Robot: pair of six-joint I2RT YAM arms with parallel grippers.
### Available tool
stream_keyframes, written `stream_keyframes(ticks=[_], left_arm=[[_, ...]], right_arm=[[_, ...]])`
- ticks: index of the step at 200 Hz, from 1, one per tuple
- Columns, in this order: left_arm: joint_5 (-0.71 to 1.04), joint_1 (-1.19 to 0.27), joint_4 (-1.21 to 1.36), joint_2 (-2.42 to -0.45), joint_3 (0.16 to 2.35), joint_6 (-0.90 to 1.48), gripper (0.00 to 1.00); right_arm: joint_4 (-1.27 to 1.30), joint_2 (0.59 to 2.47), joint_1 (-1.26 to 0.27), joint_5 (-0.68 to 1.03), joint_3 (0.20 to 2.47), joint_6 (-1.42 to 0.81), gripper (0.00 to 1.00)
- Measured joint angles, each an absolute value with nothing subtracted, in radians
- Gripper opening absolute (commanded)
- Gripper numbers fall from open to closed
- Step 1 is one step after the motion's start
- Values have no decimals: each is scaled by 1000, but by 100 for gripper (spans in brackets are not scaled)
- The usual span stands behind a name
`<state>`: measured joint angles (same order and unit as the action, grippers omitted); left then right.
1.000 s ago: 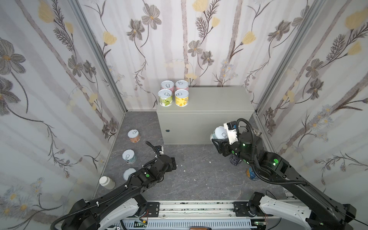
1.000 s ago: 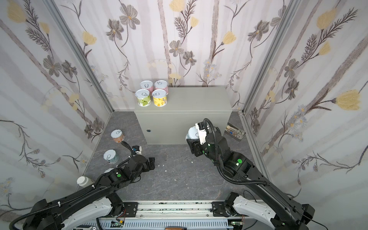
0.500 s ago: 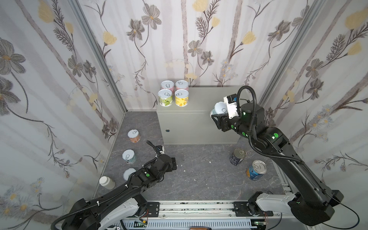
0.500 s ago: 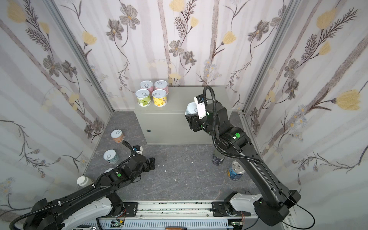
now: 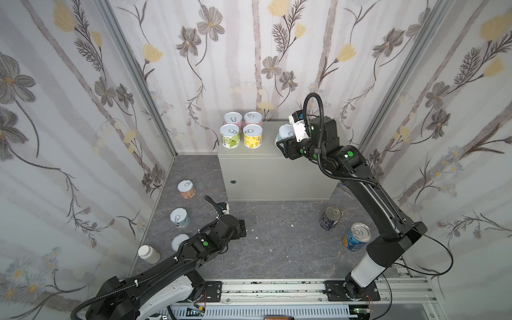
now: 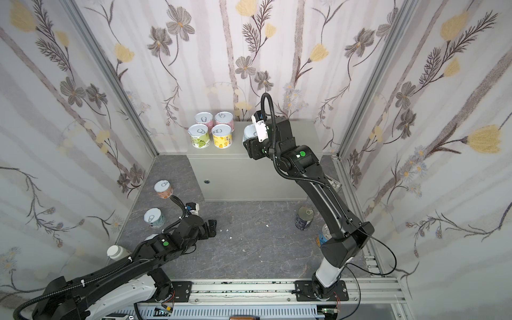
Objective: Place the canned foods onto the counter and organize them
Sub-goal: 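Carry the teal can up onto the cabinet top beside the pink cans, then lower the teal can beside the pink cans and open the right gripper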
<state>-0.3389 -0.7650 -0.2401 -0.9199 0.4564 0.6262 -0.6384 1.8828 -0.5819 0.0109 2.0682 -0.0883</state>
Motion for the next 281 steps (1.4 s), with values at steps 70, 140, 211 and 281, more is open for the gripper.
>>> stream_keyframes(ticks=[70, 140, 211, 281], left_arm=[[-339, -765, -240, -947, 458, 624, 100], [-339, -764, -240, -949, 458, 619, 100], [-339, -764, -240, -946, 458, 619, 100], [-339, -764, -240, -940, 458, 620, 100]], right_arm=[[-678, 2045, -557, 36, 2205, -86, 55], [-618, 2096, -537, 76, 2223, -86, 70], [-578, 2128, -533, 98, 2224, -86, 88], [-579, 2073, -529, 104, 2224, -69, 100]])
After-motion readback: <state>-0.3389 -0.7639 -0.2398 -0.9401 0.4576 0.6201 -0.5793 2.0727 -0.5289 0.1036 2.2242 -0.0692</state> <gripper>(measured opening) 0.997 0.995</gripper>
